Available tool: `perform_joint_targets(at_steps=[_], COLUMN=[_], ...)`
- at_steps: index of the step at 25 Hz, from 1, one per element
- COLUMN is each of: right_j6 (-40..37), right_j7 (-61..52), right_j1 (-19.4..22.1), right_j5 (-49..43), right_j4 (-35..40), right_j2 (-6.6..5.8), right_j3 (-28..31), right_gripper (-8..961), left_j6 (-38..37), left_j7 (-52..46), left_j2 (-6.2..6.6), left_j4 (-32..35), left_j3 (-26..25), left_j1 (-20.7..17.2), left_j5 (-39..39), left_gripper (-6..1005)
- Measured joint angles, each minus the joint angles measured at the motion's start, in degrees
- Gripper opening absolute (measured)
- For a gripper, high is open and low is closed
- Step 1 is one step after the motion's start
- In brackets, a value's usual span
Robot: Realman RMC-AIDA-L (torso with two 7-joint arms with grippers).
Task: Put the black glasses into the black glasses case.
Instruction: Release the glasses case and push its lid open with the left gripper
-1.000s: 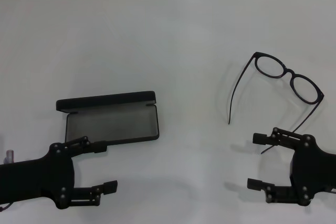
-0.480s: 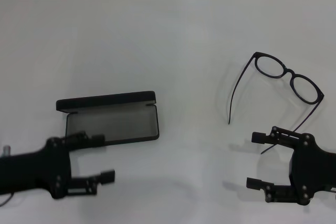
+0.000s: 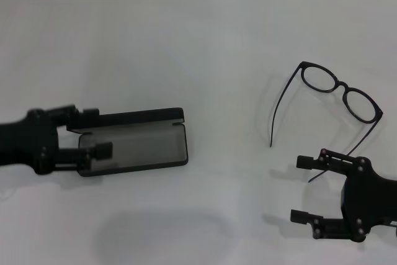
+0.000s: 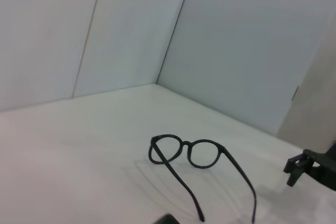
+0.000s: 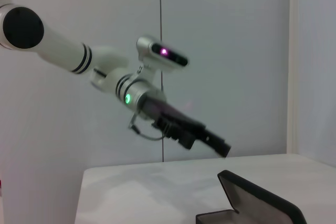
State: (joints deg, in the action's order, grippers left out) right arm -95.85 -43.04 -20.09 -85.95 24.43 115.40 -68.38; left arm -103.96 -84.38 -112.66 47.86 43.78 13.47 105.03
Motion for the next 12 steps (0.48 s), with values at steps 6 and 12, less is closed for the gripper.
perform_joint_targets(at_steps=[6, 12], right_j6=[0.0, 0.0], right_j7=[0.0, 0.0], right_j1=[-0.4, -0.6], right_j5=[0.0, 0.0], right_j4=[0.0, 0.0], right_j2=[0.0, 0.03], right_j3=[0.0, -0.1], right_gripper=[811, 811], left_j6=[0.4, 2.8], left_j7=[-3.1, -4.8], left_j2=[-0.68, -0.75], left_j4=[12.8, 15.1], left_j3=[0.1, 0.0], left_j1=[1.5, 7.9], left_j5=[3.7, 14.8], left_gripper=[880, 879])
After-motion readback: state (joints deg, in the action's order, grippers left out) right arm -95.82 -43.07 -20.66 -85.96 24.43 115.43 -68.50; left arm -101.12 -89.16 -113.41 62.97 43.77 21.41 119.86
